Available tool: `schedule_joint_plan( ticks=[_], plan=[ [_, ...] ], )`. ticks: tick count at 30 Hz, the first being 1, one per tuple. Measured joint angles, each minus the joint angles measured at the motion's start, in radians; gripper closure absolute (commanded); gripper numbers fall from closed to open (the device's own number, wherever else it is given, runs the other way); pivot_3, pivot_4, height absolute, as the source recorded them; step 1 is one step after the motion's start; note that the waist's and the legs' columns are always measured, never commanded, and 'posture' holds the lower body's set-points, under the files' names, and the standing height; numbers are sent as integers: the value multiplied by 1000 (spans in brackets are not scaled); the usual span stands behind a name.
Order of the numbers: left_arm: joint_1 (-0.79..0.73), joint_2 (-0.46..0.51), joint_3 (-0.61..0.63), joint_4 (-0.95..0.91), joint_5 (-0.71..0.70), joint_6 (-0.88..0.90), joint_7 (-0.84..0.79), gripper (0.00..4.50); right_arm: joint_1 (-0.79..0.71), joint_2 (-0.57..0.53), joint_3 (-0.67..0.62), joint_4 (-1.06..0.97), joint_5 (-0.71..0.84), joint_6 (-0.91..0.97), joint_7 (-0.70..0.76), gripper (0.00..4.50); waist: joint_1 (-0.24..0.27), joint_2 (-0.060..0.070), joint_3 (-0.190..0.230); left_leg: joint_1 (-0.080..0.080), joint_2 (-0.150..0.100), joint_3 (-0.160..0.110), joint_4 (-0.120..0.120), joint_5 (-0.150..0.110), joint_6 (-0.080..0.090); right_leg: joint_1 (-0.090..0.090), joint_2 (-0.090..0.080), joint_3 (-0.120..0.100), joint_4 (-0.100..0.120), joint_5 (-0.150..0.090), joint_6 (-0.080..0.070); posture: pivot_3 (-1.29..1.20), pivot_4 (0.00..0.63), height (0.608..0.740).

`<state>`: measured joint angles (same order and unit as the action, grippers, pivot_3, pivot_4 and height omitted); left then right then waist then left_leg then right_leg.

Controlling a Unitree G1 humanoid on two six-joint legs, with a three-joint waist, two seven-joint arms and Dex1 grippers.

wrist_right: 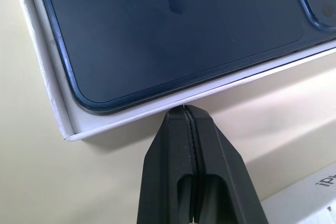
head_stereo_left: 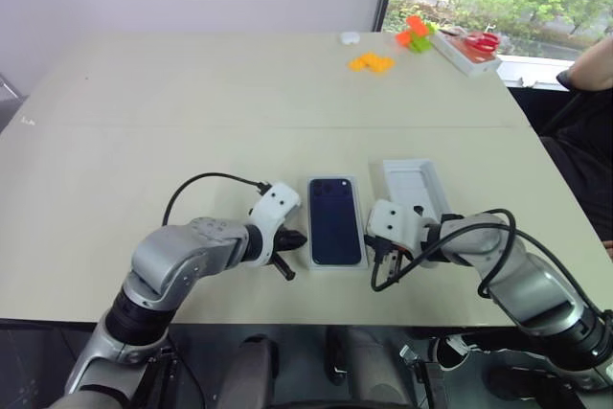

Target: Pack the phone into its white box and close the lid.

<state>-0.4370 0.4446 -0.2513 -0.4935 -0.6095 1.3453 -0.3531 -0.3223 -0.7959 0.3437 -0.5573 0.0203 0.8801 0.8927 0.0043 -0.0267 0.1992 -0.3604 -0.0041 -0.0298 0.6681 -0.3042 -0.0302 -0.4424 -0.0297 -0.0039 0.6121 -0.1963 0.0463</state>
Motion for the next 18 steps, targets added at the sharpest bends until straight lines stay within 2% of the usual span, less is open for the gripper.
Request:
schedule_joint_plan(
  ticks=[6, 9, 13, 18],
  plan=[
    [3, 4, 2, -4, 0, 1, -15, 4474, -1, -15, -4, 0, 15, 4, 16, 4500, 0, 0, 0, 1, 0, 0, 0, 0, 0, 0, 0, 0, 1, 0, 0, 0, 150, 730],
    [25, 23, 15, -14, -5, -8, -42, 4500, 0, -49, -43, -21, 63, 9, 49, 3689, -1, 0, 0, 1, 0, 0, 0, 0, 0, 0, 0, 1, 1, 0, 0, 0, 150, 730],
    [55, 36, 78, -15, -17, -34, -74, 4500, 4, -67, -138, -68, 133, 30, 65, 1730, 0, 0, 0, 1, 0, 0, 0, 0, 0, 0, 1, 1, 1, 0, 0, 0, 150, 730],
    [137, 123, 192, -33, -15, -215, -167, 4500, -49, -48, -253, -89, 218, 201, 20, 1730, -7, 0, 0, 2, 1, 1, 0, 0, 0, 0, 1, 1, 2, 0, -1, 0, 150, 730]
  ],
)
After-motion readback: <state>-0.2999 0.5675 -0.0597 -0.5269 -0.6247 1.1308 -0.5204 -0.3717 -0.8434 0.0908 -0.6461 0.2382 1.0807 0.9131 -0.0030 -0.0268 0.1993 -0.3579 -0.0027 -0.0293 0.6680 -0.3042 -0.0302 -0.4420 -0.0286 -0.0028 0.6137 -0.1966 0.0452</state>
